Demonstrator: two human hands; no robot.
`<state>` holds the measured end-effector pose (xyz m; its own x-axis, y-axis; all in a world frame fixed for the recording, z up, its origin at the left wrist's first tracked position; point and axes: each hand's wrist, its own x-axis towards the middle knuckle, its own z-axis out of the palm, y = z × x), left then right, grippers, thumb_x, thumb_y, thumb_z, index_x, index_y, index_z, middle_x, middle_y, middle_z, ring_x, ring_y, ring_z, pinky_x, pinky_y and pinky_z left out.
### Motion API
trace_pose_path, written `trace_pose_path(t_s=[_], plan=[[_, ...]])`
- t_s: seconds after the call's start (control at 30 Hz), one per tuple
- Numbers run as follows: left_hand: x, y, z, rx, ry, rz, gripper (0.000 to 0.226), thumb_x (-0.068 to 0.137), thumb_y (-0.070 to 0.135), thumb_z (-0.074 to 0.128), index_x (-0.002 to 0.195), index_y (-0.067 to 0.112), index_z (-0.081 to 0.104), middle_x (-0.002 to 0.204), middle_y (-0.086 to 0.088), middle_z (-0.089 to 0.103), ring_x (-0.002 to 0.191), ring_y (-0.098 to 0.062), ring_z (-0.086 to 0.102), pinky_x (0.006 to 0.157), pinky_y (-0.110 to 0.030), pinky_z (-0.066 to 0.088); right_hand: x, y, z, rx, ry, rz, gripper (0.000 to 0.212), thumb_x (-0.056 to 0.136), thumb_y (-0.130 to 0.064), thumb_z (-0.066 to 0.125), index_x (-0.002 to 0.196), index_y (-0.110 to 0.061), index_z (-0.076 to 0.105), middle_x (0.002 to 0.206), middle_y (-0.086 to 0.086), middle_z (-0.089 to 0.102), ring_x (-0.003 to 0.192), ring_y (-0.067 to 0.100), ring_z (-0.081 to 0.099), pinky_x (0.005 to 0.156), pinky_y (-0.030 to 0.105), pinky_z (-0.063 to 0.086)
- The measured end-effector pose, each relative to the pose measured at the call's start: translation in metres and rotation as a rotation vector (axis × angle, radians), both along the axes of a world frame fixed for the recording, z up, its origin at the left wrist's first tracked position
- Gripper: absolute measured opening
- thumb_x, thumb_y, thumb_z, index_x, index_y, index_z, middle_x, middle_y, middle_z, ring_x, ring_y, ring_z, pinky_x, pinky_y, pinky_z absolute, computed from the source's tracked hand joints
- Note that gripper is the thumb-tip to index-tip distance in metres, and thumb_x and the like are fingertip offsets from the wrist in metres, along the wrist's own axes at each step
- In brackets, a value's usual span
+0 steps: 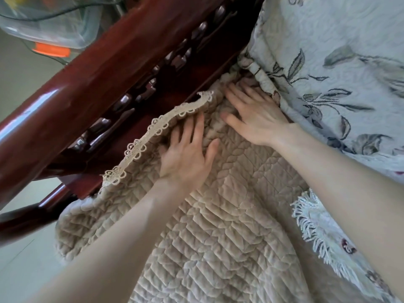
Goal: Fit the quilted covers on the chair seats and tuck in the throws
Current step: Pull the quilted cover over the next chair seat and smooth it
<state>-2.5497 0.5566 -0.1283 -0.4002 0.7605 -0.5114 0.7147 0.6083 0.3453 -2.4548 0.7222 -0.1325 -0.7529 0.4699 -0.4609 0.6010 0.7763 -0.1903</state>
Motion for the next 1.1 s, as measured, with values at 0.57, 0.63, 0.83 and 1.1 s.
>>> trace_pose_path(t_s=[0.57,0.63,0.83,1.1], plan=[[0.003,-0.008,0.0,0.165,0.117,-0.073,0.075,0.096,0.064,0.017,0.155,0.02,0.003,0.163,0.005,-0.001,0.149,-0.016,0.002,0.117,-0.045,0.014,0.0,-0.001,0.009,-0.022,0.137,0.065,0.078,0.091,-0.067,0.017,0.152,-0.02,0.028,0.161,0.0,0.02,0.147,0.023,0.016,0.118,0.036,0.007],[0.001,-0.006,-0.003,0.095,0.035,-0.029,0.075,0.095,0.067,0.012,0.153,0.026,-0.01,0.162,0.011,-0.008,0.148,-0.01,-0.005,0.117,-0.045,0.012,-0.004,0.005,0.007,-0.082,0.068,0.056,0.072,0.096,-0.066,0.019,0.154,-0.023,0.019,0.162,-0.005,0.01,0.149,0.018,0.006,0.118,0.033,-0.002],[-0.003,0.002,-0.006,0.018,-0.106,0.067,0.085,0.088,0.074,0.019,0.152,0.029,-0.014,0.161,0.014,-0.006,0.148,-0.01,0.001,0.117,-0.051,0.019,-0.013,0.018,0.004,-0.129,-0.141,0.08,0.076,0.09,-0.073,0.016,0.154,-0.033,0.006,0.162,-0.014,-0.003,0.148,0.009,-0.006,0.119,0.039,-0.006],[-0.015,0.02,-0.013,-0.093,-0.225,0.091,0.095,0.083,0.081,0.026,0.153,0.029,-0.011,0.162,0.011,-0.001,0.147,-0.014,0.014,0.114,-0.035,0.027,-0.031,0.024,-0.005,-0.121,-0.229,0.112,0.079,0.09,-0.074,0.015,0.155,-0.029,0.011,0.162,-0.012,0.005,0.148,0.009,-0.007,0.118,0.041,-0.007]])
